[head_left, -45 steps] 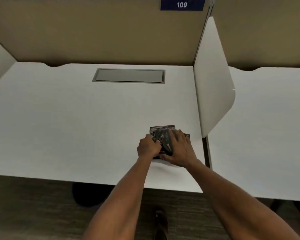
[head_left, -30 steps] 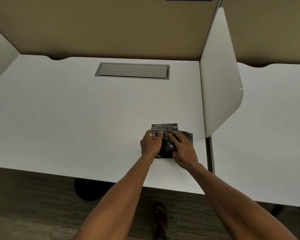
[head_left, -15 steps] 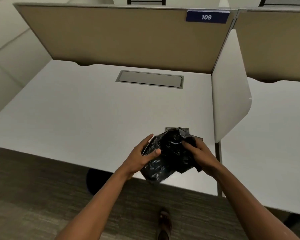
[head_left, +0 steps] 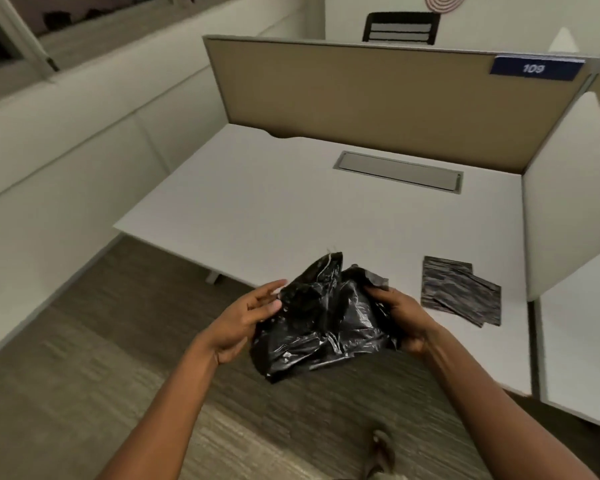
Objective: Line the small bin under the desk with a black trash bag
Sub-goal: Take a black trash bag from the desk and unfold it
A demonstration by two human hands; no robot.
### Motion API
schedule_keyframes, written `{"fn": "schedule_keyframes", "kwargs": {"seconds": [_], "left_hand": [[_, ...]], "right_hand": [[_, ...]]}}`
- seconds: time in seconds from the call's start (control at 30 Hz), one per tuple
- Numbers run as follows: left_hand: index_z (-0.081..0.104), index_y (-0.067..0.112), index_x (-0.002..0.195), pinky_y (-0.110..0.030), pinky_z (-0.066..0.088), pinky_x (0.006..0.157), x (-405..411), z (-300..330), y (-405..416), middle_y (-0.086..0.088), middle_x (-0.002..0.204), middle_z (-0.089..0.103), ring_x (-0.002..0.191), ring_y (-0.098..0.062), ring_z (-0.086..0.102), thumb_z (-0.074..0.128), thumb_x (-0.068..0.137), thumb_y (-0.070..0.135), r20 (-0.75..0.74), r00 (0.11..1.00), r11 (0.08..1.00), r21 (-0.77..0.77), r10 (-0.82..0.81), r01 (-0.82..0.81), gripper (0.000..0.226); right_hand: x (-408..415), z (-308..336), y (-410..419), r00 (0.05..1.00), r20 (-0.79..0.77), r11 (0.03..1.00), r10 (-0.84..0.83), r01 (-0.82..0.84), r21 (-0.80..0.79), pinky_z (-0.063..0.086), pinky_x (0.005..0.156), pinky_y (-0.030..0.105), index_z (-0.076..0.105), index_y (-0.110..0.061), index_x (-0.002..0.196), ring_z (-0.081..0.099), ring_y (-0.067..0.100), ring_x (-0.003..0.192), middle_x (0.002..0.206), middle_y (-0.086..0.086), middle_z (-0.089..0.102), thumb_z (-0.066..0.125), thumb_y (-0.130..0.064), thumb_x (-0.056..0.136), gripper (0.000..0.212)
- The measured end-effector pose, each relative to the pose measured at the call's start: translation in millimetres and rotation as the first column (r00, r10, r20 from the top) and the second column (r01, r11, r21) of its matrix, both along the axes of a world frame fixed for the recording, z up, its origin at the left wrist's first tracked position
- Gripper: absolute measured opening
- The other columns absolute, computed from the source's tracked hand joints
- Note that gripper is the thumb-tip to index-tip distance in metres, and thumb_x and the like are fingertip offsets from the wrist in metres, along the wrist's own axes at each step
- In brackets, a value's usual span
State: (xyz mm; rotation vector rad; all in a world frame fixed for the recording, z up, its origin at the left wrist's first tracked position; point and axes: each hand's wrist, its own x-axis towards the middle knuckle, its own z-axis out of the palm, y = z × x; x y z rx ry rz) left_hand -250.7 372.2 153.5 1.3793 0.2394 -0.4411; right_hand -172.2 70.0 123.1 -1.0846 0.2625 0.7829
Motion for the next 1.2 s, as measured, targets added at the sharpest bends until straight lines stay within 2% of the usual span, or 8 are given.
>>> {"fn": "schedule_keyframes", "kwargs": {"seconds": [0.13,0.23,0.4,0.53,0.63,0.8,0.93,1.2], "left_hand": [[0.047,0.033,0.155,-0.034,0.055,0.108,-66,12,47,0.015,0.148,0.064,0.137,-0.009,0.061,0.078,0.077,0.067,0.109,0.992,0.979,0.200,-0.059,0.036,0.091],[0.050,0.037,0.150,-0.027,0.057,0.103,-105,0,64,0.012,0.140,0.070,0.132,-0.011,0.065,0.087,0.080,0.048,0.124,0.992,0.948,0.316,0.004,-0.043,0.080],[0.068,0.001,0.127,-0.037,0.057,0.094,-156,-30,104,-0.024,0.129,0.073,0.112,-0.031,0.068,0.068,0.096,-0.005,-0.013,0.913,0.904,0.143,0.408,-0.402,0.032],[0.076,0.011,0.103,-0.025,0.062,0.073,-210,-29,158,-0.004,0.095,0.083,0.088,-0.020,0.075,0.063,0.098,-0.002,-0.011,0.748,0.748,0.022,0.664,-0.663,0.020],[0.072,0.017,0.113,-0.031,0.057,0.081,-246,-19,206,-0.002,0.098,0.082,0.088,-0.014,0.076,0.052,0.102,0.004,-0.034,0.611,0.594,-0.193,0.791,-0.781,0.026],[0.071,0.016,0.121,-0.031,0.063,0.085,-284,-18,258,-0.006,0.111,0.081,0.100,-0.018,0.078,0.044,0.105,0.005,-0.007,0.526,0.487,-0.371,0.850,-0.791,0.033],[0.064,-0.001,0.131,-0.031,0.065,0.085,-278,-19,242,-0.012,0.114,0.080,0.104,-0.025,0.077,0.068,0.089,0.003,0.120,0.628,0.637,-0.222,0.769,-0.738,0.042],[0.075,0.016,0.128,-0.034,0.056,0.101,-226,-6,163,-0.015,0.132,0.075,0.130,-0.029,0.068,0.084,0.079,0.015,0.183,0.892,0.911,-0.077,0.413,-0.406,0.050]], "right_hand": [[-47,1,79,0.996,-0.014,0.996,0.084,-0.084,0.028,0.065,0.075,0.044,0.071,-0.002,0.122,0.079,0.034,0.088,0.107,0.021,0.080,0.073,-0.022,0.089,0.039],[-81,6,134,0.974,0.026,0.969,0.226,-0.227,0.094,0.064,0.080,0.043,0.074,-0.004,0.122,0.078,0.035,0.097,0.117,0.023,0.077,0.072,-0.020,0.088,0.037],[-114,12,191,0.970,0.039,0.967,0.241,-0.244,0.080,0.065,0.079,0.040,0.066,0.000,0.131,0.079,0.031,0.091,0.110,0.021,0.079,0.068,-0.021,0.087,0.049],[-122,-9,203,0.995,-0.096,0.997,0.035,-0.029,0.068,0.053,0.103,0.052,0.060,0.000,0.140,0.068,0.039,0.111,0.133,0.026,0.067,0.055,-0.031,0.104,0.048],[-129,-33,195,0.967,-0.247,0.992,-0.070,0.092,0.082,0.065,0.078,0.052,0.066,-0.003,0.133,0.078,0.037,0.096,0.118,0.023,0.077,0.050,-0.037,0.107,0.046],[-146,-85,177,0.958,-0.279,0.976,-0.073,0.010,-0.219,0.054,0.097,0.050,0.061,-0.003,0.139,0.069,0.031,0.085,0.103,0.017,0.074,0.051,-0.029,0.107,0.042],[-156,-87,181,0.992,0.063,0.814,0.112,-0.055,-0.579,0.052,0.067,0.037,0.066,-0.007,0.128,0.067,0.025,0.079,0.107,0.015,0.074,0.058,-0.016,0.105,0.026],[-172,2,241,0.366,0.612,0.713,0.701,-0.356,-0.604,0.035,0.117,0.027,0.036,-0.048,0.155,0.038,-0.005,0.145,0.160,-0.023,0.042,0.082,-0.062,0.076,0.093]]}}
